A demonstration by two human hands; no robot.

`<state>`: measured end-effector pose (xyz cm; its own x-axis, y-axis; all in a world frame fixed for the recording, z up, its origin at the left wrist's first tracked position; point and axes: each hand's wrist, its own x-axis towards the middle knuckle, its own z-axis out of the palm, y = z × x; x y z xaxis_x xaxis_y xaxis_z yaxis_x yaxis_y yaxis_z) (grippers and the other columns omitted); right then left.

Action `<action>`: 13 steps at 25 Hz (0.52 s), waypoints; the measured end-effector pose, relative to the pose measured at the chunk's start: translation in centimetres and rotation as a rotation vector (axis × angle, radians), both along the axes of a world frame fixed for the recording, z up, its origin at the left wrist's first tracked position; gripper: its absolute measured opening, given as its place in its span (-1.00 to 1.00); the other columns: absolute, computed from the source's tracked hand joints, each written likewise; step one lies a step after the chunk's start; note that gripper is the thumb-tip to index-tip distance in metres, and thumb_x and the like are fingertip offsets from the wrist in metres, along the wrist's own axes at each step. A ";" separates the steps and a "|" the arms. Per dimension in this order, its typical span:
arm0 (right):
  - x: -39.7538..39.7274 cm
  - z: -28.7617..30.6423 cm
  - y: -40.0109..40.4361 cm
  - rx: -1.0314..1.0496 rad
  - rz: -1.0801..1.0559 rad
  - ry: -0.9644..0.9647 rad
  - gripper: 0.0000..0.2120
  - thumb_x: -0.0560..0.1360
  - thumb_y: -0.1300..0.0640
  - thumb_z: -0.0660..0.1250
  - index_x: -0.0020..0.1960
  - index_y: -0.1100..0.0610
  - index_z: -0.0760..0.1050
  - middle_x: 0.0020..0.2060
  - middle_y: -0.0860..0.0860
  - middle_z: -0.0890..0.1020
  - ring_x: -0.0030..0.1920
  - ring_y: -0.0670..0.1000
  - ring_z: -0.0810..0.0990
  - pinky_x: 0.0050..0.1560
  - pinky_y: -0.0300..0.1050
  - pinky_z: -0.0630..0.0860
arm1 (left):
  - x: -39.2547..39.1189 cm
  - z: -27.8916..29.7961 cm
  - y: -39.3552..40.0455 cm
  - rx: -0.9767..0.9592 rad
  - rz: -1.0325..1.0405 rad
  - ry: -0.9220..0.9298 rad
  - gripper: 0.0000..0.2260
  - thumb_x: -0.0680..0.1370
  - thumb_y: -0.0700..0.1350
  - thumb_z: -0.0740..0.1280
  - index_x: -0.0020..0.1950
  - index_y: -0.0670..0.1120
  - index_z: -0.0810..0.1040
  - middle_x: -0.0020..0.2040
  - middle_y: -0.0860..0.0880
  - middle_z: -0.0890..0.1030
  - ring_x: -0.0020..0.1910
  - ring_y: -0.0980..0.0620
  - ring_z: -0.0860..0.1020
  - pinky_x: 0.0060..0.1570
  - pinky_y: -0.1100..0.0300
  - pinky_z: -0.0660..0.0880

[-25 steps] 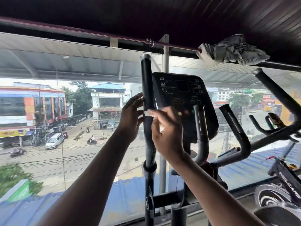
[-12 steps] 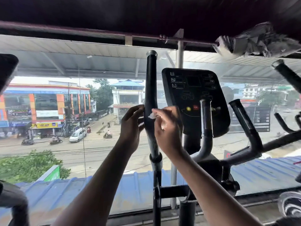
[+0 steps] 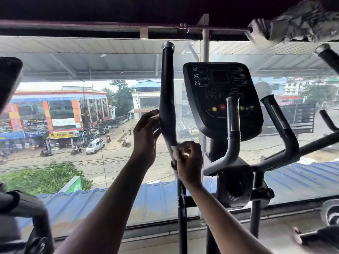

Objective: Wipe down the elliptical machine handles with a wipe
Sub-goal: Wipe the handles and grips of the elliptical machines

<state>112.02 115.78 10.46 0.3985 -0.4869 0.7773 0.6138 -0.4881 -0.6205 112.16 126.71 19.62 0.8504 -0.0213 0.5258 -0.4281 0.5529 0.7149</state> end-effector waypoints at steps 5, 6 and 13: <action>-0.8 0.9 3.6 0.325 0.203 0.010 -0.85 0.40 0.28 0.41 -0.10 0.09 0.53 -0.18 0.01 0.66 -0.15 -0.02 0.62 -0.10 -0.14 0.55 | 0.4 -1.4 -0.4 0.050 0.070 -0.022 -0.77 0.57 -0.31 0.22 -0.08 -0.07 0.62 -0.22 -0.01 0.65 -0.19 0.04 0.59 -0.12 0.19 0.51; -0.8 0.3 3.8 0.257 0.172 -0.019 -0.85 0.41 0.28 0.42 -0.09 0.12 0.51 -0.18 0.02 0.65 -0.14 -0.03 0.63 -0.10 -0.18 0.56 | 0.5 -1.8 -0.5 0.076 0.079 -0.011 -0.77 0.58 -0.27 0.22 -0.13 -0.05 0.62 -0.23 0.00 0.64 -0.21 0.05 0.59 -0.11 0.17 0.50; -0.7 1.0 4.1 0.325 0.179 -0.144 -0.91 0.45 0.26 0.44 -0.14 0.18 0.52 -0.29 -0.07 0.64 -0.24 -0.06 0.63 -0.16 -0.15 0.59 | 2.2 -4.8 0.0 0.194 0.127 0.049 -0.73 0.61 -0.23 0.17 -0.14 -0.03 0.62 -0.22 0.01 0.67 -0.19 0.04 0.60 -0.13 0.14 0.50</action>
<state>111.28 119.92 11.44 0.3979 -0.6492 0.6482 0.7631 -0.1581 -0.6267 114.31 126.72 14.87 0.8770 -0.0093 0.4804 -0.4477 0.3472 0.8241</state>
